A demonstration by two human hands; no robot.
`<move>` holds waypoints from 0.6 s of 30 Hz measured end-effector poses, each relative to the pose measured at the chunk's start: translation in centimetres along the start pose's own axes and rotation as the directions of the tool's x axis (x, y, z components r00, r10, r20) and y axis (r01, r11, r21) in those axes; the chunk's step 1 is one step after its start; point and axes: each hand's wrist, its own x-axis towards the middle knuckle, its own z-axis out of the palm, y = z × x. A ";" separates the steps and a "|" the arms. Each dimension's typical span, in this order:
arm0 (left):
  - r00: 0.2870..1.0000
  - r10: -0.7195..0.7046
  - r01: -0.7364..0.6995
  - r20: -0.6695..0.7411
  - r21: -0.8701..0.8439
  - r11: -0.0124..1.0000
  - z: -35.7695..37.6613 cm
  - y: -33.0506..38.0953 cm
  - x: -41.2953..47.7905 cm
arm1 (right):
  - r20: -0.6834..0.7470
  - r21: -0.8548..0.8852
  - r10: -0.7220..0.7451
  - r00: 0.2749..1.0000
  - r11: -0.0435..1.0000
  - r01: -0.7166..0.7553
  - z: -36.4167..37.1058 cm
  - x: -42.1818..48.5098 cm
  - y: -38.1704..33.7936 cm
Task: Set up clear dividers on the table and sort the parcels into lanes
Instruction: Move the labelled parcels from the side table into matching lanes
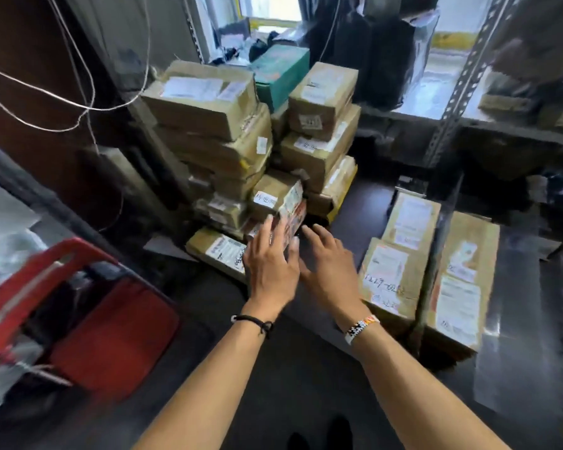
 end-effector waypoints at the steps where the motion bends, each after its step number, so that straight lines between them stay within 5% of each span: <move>1: 0.999 -0.043 0.043 0.022 0.006 0.999 0.1 -1.5 -0.2 | 0.051 0.009 -0.005 0.999 1.000 0.005 1.5 0.3 -0.7; 8: 0.897 -0.402 0.420 0.181 -0.073 0.904 2.8 -10.2 1.0 | 0.341 0.007 0.021 0.940 1.000 -0.025 10.9 4.3 -2.1; 12: 0.689 -0.674 0.720 0.266 -0.147 0.678 5.0 -12.9 2.8 | 0.438 -0.012 0.040 0.898 0.999 -0.039 14.5 6.7 -2.2; 18: 0.531 -0.822 0.808 0.203 -0.413 0.420 7.8 -14.8 3.4 | 0.399 0.029 0.055 0.915 0.997 -0.073 17.3 6.4 -1.9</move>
